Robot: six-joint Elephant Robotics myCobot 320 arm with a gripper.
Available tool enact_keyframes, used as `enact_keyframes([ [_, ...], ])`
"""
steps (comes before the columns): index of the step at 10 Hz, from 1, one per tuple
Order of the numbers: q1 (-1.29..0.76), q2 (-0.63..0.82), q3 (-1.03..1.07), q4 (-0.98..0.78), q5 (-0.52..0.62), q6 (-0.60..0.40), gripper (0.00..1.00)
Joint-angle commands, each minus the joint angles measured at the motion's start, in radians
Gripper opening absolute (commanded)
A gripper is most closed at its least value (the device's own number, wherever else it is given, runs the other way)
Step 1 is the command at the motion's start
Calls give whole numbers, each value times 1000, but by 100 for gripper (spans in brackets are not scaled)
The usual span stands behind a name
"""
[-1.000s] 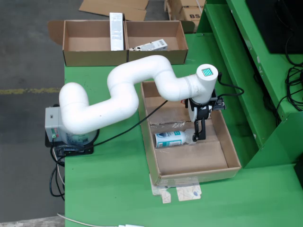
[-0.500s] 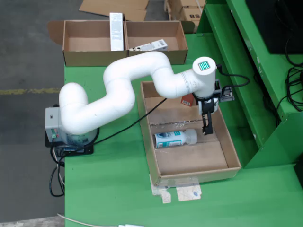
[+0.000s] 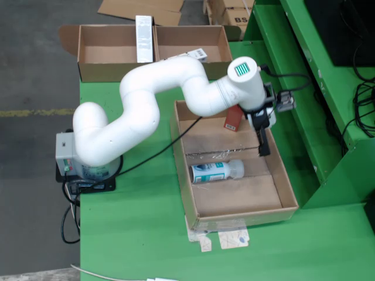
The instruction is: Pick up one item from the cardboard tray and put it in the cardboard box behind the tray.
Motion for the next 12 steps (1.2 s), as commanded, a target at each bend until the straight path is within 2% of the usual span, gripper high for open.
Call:
enact_keyframes([
  [1,-12,37,-430,8,1,2,100],
  [6,-16,-46,-401,7,14,-10,100],
  [12,-28,-65,-432,25,24,-10,100],
])
